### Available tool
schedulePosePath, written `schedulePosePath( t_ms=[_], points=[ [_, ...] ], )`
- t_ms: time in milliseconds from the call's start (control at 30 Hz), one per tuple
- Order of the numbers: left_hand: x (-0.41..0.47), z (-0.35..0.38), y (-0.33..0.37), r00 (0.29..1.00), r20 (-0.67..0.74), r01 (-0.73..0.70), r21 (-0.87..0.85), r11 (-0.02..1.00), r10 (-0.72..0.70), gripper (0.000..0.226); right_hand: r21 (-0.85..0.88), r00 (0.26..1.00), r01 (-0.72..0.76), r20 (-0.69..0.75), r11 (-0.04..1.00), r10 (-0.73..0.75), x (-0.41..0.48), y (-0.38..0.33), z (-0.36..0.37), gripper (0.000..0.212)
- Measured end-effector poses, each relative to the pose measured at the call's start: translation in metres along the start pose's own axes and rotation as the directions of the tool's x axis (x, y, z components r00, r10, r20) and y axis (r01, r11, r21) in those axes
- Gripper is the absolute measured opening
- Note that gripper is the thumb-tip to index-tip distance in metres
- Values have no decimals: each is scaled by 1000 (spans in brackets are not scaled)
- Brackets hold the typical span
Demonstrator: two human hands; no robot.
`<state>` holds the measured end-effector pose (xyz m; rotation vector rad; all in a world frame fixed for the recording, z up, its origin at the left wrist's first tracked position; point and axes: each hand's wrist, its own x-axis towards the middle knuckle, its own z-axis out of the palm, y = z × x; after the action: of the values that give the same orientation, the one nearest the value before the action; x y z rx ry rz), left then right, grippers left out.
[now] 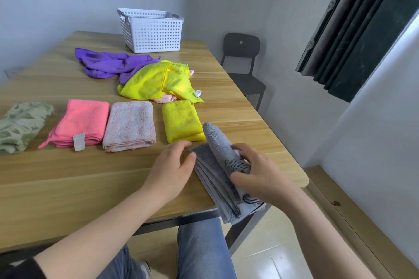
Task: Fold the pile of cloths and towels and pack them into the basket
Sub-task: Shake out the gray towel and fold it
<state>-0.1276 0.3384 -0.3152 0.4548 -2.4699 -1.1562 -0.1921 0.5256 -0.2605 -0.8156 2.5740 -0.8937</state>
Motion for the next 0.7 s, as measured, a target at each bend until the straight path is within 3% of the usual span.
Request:
schedulePosePath(
  t_ms=[100, 200, 267, 300, 367, 433, 500, 600, 700],
  points=[
    [2, 5, 4, 996, 32, 88, -16, 996, -88, 46, 312, 985, -74, -124, 947, 117, 2, 5, -17, 31],
    [4, 8, 4, 991, 70, 111, 10, 994, -111, 59, 667, 965, -206, 16, 716, 263, 8, 21, -28, 39],
    [4, 9, 4, 992, 88, 90, 58, 994, -95, 62, 715, 944, -294, 114, 635, 309, 11, 36, -28, 36],
    [5, 11, 5, 992, 95, 70, 84, 994, -78, 63, 680, 934, -328, 130, 656, 333, 12, 45, -28, 32],
    [5, 13, 5, 993, 108, 25, 139, 990, -40, 66, 485, 923, -361, 63, 797, 379, 15, 58, -32, 24],
    [4, 16, 6, 994, 107, -24, 177, 984, 5, 65, 144, 921, -371, -69, 918, 383, 18, 69, -35, 40],
    [3, 20, 5, 994, 91, -84, 194, 977, 67, 60, -111, 938, -316, -189, 942, 292, 20, 72, -28, 48],
    [6, 29, 8, 987, 97, -146, 206, 967, 129, 48, -191, 954, -170, -277, 967, 113, 22, 77, -13, 43],
    [19, 37, 16, 981, 137, -163, 210, 964, 136, 41, -125, 917, -160, -385, 979, 101, 27, 89, -8, 37]
  ],
)
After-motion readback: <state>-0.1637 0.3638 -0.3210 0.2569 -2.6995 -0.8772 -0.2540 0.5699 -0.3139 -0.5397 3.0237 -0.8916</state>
